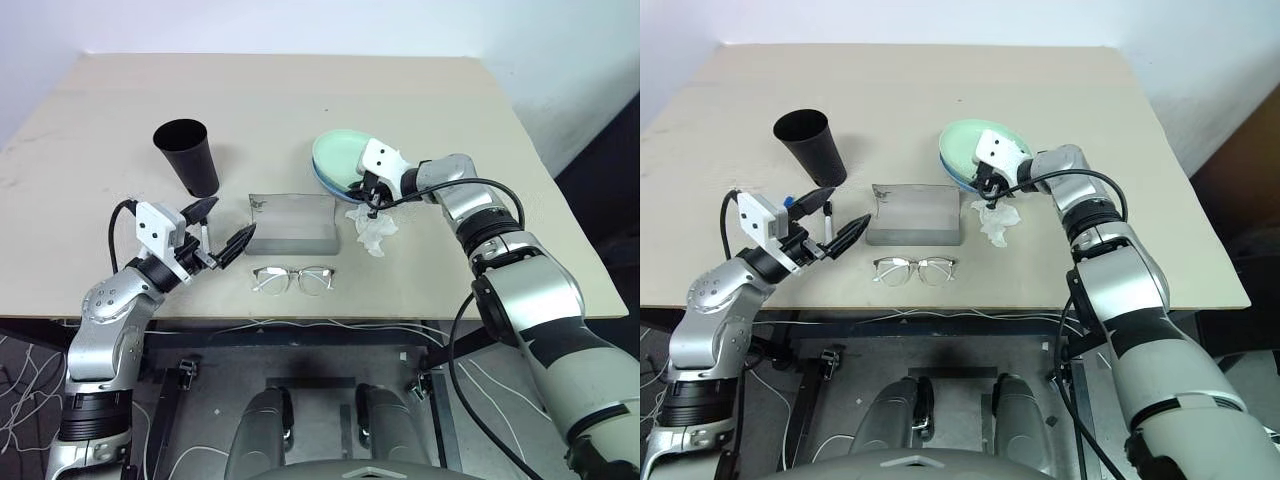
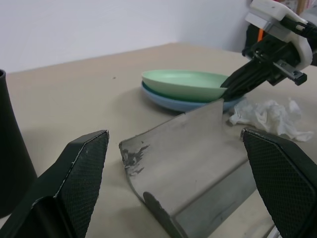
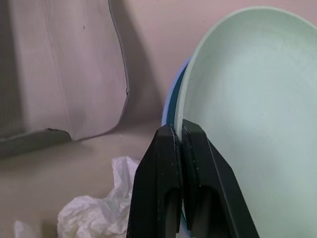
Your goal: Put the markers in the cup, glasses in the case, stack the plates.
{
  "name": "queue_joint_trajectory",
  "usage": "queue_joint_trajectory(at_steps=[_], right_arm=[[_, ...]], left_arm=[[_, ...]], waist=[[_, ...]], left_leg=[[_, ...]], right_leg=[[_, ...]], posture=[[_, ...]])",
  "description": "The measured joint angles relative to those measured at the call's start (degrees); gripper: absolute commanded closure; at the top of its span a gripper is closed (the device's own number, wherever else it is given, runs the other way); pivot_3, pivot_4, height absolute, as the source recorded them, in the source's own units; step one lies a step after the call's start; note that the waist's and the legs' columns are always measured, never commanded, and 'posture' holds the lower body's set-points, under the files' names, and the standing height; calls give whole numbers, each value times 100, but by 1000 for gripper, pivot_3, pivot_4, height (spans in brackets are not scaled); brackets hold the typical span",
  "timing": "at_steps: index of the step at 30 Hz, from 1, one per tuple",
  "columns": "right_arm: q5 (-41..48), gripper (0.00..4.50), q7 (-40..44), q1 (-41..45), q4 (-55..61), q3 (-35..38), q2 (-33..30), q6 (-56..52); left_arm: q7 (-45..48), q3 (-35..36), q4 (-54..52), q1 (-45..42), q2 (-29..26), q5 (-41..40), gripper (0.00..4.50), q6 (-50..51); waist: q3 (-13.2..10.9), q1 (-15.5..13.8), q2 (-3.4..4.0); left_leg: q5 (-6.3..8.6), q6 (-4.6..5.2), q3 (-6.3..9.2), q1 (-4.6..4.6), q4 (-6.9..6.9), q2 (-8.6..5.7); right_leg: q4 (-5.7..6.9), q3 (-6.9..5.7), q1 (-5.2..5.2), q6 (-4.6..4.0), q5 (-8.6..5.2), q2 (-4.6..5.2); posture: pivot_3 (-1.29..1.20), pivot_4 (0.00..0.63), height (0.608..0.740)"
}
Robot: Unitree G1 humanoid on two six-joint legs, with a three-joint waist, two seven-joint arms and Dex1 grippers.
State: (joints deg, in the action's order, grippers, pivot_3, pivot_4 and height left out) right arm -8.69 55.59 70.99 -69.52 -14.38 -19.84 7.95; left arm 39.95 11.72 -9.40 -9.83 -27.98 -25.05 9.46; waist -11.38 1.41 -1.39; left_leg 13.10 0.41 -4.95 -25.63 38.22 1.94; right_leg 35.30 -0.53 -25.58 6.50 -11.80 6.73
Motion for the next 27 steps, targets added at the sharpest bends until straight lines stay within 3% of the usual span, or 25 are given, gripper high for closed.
queue_joint_trajectory(at_steps=[5,6,11,19,27], right_arm=[[-49,4483,-48,0,-33,46,111,17],[-26,4258,-46,0,-34,103,132,14],[77,2815,10,72,-34,289,188,-18],[249,44,556,144,66,521,13,-415],[1040,11,1594,-273,1638,1111,-812,-1631]], left_arm=[[-4,-7,1,-7,-1,14,0,-7],[1,-10,1,-7,-4,34,0,-11],[59,-27,15,-25,-12,75,0,-23],[124,-26,67,-125,-19,76,0,-23],[158,-19,160,-174,-42,77,0,-30]], waist=[[0,26,0],[0,36,0],[0,118,0],[0,121,1],[0,107,1]], left_leg=[[-1,1,0,0,0,0],[-1,1,0,0,0,0],[-1,1,0,1,0,0],[-2,1,1,3,0,1],[2,-6,4,3,-1,1]], right_leg=[[0,0,0,0,0,0],[0,0,0,0,0,0],[3,0,1,1,0,0],[5,0,1,1,0,-2],[1,-1,3,1,0,3]], posture=[[0,150,691],[0,150,691],[0,150,691],[0,150,691],[0,150,691]])
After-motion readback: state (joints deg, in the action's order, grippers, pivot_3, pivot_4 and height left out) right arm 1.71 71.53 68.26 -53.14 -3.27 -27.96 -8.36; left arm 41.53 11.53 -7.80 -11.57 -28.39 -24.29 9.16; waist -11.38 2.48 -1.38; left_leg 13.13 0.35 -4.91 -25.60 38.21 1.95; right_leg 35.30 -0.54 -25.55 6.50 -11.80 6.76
